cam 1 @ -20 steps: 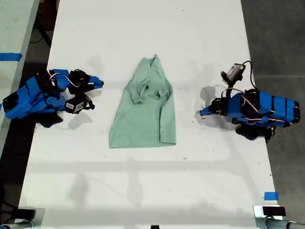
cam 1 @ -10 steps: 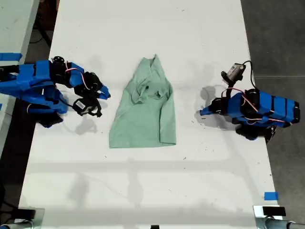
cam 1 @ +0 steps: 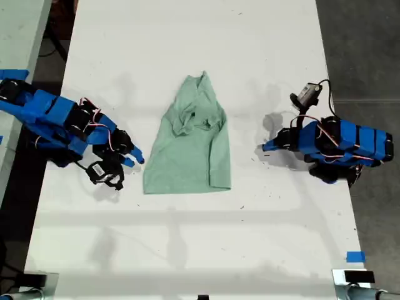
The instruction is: Fold t shirt
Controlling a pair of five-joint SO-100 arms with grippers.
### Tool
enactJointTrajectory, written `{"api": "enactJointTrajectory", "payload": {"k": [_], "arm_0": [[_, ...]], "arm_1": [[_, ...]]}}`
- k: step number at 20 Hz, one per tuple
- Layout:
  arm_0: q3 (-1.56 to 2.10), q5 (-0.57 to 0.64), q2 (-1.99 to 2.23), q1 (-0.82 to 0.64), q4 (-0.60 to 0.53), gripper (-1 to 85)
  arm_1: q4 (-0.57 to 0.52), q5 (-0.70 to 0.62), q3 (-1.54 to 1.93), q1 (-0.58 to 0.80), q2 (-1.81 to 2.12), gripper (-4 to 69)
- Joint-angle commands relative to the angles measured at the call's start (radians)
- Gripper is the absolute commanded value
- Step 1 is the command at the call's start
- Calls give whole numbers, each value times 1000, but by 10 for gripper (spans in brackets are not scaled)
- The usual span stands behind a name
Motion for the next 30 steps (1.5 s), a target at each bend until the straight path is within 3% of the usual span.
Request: {"api": "enactJointTrajectory", "payload": {"k": [1, 6, 12, 30], "arm_0": [[-46, 21, -69, -18, -17, 133], [-60, 170, -233, -100, -63, 150], [-296, 354, -569, -89, -86, 156], [-347, 333, -706, -74, -74, 149]], "arm_1": [[3, -14, 46, 0, 6, 18], [3, -15, 46, -2, 6, 18], [3, -17, 46, -3, 6, 18], [3, -20, 46, -5, 6, 18]]}}
